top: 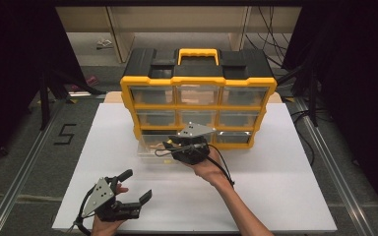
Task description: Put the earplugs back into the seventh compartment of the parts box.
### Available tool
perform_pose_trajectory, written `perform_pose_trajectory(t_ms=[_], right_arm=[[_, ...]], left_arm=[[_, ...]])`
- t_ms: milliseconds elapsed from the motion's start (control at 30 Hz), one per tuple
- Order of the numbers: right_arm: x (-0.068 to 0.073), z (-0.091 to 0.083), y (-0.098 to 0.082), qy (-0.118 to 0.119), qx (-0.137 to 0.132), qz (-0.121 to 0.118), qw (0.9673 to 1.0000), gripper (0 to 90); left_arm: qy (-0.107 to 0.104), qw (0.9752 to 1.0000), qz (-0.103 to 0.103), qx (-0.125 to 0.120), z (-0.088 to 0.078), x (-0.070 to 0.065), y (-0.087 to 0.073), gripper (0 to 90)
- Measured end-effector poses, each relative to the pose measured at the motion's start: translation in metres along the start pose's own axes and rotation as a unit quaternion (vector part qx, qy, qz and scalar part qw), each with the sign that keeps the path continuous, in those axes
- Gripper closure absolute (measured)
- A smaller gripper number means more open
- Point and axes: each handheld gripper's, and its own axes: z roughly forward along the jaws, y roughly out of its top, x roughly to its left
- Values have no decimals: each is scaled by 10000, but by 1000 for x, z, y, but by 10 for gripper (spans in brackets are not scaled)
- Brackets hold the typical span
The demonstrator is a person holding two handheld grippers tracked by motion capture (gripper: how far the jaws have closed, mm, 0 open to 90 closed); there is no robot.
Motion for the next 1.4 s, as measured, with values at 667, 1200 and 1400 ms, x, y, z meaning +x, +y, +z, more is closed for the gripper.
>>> perform_pose_trajectory(t_ms=[667,1200,1400], right_arm=[[-5,6,-1,-359,10,39,9993,458],[10,-38,-4,-547,-230,-389,9975,343],[15,-57,-6,-524,-497,-416,9965,336]], left_arm=[[-17,10000,1,28,0,0,0,82],[-21,10000,13,56,1,-1,0,82],[-18,10000,-8,50,0,0,0,82]])
